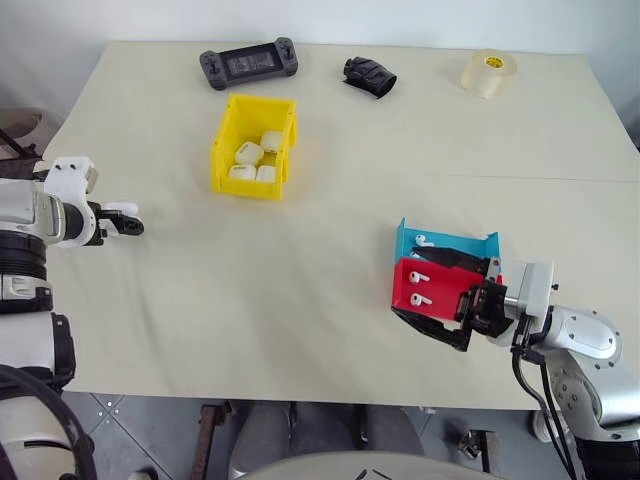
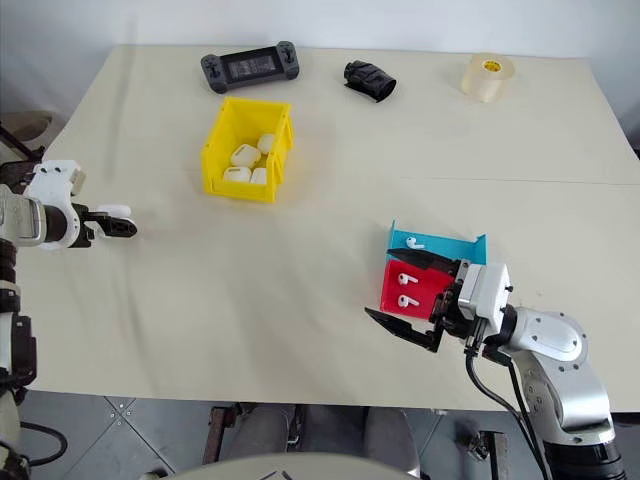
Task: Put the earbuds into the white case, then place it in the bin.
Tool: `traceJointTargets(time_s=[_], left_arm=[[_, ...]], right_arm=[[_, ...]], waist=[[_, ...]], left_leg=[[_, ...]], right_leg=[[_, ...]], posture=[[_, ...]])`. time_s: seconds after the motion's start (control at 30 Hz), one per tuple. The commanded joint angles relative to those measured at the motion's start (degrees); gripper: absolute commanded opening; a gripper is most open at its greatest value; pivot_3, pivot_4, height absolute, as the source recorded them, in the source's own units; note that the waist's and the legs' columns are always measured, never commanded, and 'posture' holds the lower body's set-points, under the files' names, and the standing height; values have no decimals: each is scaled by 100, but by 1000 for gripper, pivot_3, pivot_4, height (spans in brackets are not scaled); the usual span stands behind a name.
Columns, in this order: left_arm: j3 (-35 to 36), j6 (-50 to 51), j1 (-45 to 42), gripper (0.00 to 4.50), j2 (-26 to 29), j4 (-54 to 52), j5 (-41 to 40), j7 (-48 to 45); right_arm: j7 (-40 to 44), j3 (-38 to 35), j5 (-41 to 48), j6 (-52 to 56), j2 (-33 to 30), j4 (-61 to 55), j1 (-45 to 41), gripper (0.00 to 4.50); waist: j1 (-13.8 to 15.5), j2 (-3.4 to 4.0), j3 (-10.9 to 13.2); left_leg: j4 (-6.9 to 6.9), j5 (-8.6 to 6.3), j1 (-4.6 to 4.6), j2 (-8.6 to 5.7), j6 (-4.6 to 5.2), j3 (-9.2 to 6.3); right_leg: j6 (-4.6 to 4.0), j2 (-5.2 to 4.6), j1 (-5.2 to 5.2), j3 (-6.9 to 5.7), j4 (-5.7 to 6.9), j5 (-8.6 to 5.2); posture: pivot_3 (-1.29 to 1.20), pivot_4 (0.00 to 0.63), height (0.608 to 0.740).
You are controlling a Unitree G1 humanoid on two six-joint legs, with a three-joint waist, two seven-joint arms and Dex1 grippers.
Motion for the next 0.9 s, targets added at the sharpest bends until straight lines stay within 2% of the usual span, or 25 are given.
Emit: traceJointTargets(time_s=[0.03, 0.17, 0.33, 0.53, 0.63, 0.7, 0.77, 0.9], left_arm=[[21, -68, -151, 3823, 24, 166, 166, -103], [-67, -182, -111, 2781, 37, 290, 283, -296], [371, -587, 69, 2781, -3, 16, 92, -425], [1791, -2429, 2166, 2781, -8, -2693, -1140, -1971], [2343, -2699, 3088, 2781, -156, -3721, -1775, -2574], [2846, -3056, 3969, 2781, -482, -4717, -2570, -3413], [2792, -3355, 4404, 2781, -768, -5273, -2798, -3652], [2224, -4415, 4549, 2781, -1406, -5769, -2518, -3717]], right_arm=[[-33, -54, 23, -97, 25, -195, 9, 4500], [-45, -45, 7, -128, 51, -174, 11, 4500], [-46, -47, -14, -136, 64, -174, 56, 4500], [-41, -198, 14, -128, -12, -216, 230, 4500], [-33, -292, 43, -121, -54, -225, 314, 4500], [-25, -446, 69, -100, -119, -207, 395, 4500], [-2, -622, 74, -86, -207, -170, 483, 4500], [41, -909, 112, -79, -339, -113, 624, 4500]], waist=[[0, 0, 0], [-9, 0, 0], [-7, 0, 0], [-21, -1, 0], [-6, -1, 0], [-10, 0, -1], [-1, 1, -1], [123, 4, 0]], left_leg=[[2, 0, 0, 1, 0, 0], [3, 0, 1, 0, 0, 6], [7, 0, 0, 4, 0, 7], [18, -1, -22, 23, 0, 9], [21, -1, -26, 24, 0, 12], [23, -1, -24, 23, 0, 14], [18, -4, -17, 25, 6, 20], [28, -4, 7, 29, 6, -8]], right_leg=[[0, 0, 0, 0, 3, 0], [0, 1, -6, -1, 13, 0], [0, -4, -19, 0, 35, 0], [-1, -11, -42, -1, 40, 0], [-2, -14, -39, 1, 29, 0], [-4, -15, -33, 2, 26, -1], [-4, -19, -15, 10, 2, -2], [-7, -15, 49, 7, -72, 0]], posture=[[0, 150, 740], [0, 150, 740], [0, 150, 740], [0, 150, 740], [0, 150, 740], [0, 150, 740], [0, 150, 740], [0, 150, 740]])
